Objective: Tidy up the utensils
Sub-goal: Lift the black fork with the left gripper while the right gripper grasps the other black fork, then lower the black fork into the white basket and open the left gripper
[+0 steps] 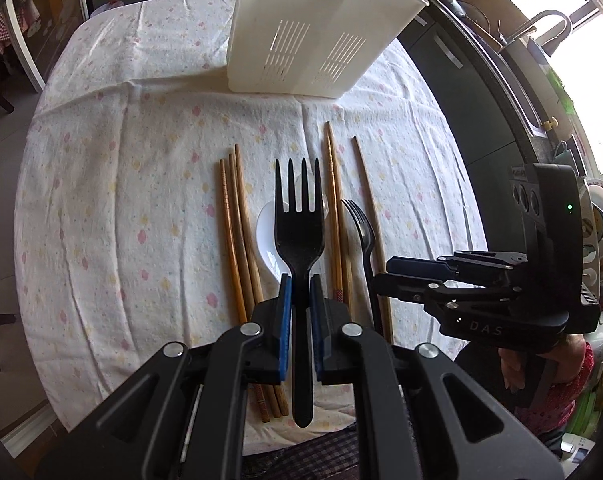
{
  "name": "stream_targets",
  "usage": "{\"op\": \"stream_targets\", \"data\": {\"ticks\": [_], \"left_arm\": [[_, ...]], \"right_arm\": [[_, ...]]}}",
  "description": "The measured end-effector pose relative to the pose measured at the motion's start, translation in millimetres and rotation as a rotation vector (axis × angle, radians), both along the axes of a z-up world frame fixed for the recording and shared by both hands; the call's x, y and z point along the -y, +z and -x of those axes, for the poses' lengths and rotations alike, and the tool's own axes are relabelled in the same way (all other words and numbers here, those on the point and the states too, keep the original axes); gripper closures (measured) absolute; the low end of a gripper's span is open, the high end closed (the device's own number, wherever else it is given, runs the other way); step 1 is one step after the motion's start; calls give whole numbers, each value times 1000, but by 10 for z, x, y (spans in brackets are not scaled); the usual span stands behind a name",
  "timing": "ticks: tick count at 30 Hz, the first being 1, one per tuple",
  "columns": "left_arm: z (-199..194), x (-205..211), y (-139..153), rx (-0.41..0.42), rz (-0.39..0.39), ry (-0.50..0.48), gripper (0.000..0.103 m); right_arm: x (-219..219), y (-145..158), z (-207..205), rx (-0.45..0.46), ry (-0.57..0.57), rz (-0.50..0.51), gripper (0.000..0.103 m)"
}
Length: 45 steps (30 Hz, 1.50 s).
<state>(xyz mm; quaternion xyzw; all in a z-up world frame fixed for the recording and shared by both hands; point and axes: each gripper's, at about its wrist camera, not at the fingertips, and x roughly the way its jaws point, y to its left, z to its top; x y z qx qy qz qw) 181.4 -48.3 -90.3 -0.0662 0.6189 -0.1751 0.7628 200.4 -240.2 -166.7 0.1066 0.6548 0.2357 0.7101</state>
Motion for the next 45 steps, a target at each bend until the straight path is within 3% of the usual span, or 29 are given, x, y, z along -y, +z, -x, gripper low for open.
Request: {"op": "stream_targets", "data": {"ticks": [11,13,16,18,24,28,33,38,42,45], "left_arm": [[8,-22,60,22,5,-11,94],[9,-32,68,24,5,-10,94],[11,-40,82,30,2,-10,94],[13,-39,94,33,3,-12,94],[-18,-61,187,50,12,-7,94],[-113,-87,428,96,30,8,94],[-326,-27,1007,227,81,26,94],[-690,143,1636,504,128,53,94],[-1037,304,1786,703,141,88,94],[-1264,371,1699,790,131,122,94]], "right_arm": [[-193,-140,-173,-50,33,121,76],[-244,-163,-171,-50,45,147,78],[-325,-185,-184,-32,53,189,91],[-392,-198,-198,-24,66,203,91],[-309,-90,-139,1,25,97,93],[-166,134,-97,61,-17,19,93],[39,429,-41,144,-62,-59,93],[168,527,25,191,-95,-133,93],[355,521,126,198,-111,-172,93],[488,518,192,205,-120,-190,93]]}}
